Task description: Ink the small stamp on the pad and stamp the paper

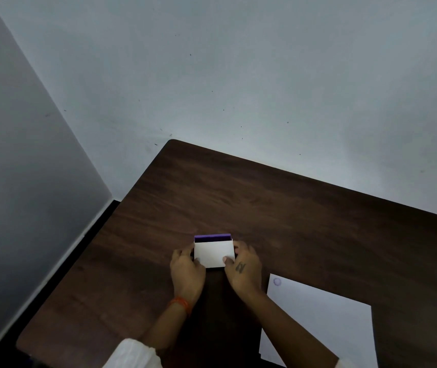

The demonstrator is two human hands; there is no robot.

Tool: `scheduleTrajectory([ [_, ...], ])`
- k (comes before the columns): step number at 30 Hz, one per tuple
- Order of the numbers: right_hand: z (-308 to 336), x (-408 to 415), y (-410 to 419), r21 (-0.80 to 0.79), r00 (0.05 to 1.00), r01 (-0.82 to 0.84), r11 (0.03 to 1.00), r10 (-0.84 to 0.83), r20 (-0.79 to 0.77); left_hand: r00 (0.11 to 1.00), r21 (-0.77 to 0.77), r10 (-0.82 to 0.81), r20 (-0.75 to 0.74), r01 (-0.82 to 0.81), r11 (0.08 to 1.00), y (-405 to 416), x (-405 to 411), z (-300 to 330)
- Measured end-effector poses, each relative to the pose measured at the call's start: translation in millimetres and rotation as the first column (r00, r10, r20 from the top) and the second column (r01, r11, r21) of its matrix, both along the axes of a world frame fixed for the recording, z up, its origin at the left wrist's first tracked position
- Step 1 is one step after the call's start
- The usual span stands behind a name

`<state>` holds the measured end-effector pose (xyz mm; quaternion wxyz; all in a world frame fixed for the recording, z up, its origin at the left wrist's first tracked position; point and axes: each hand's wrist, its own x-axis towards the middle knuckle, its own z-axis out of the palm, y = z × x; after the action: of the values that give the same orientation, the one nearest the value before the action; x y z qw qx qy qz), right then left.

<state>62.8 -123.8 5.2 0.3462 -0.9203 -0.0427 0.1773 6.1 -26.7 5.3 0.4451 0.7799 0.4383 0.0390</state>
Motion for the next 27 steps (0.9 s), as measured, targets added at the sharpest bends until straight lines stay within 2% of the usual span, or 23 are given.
scheduleTrajectory([
  [10,-3,5,-2,0.04,1.0,-0.016,0.999,0.016,-0.004,0.999,0.006,-0.009,0.031,0.008,1.0,9,1,-5],
  [24,-1,25,0,-0.001,0.997,-0.067,0.998,0.067,0.042,1.0,-0.009,0.002,0.029,-0.001,1.0,25,7,-8],
  [27,2,28,0,-0.031,0.994,-0.107,0.994,0.108,0.032,1.0,-0.051,0.017,0.021,-0.016,0.999,29,6,-7],
])
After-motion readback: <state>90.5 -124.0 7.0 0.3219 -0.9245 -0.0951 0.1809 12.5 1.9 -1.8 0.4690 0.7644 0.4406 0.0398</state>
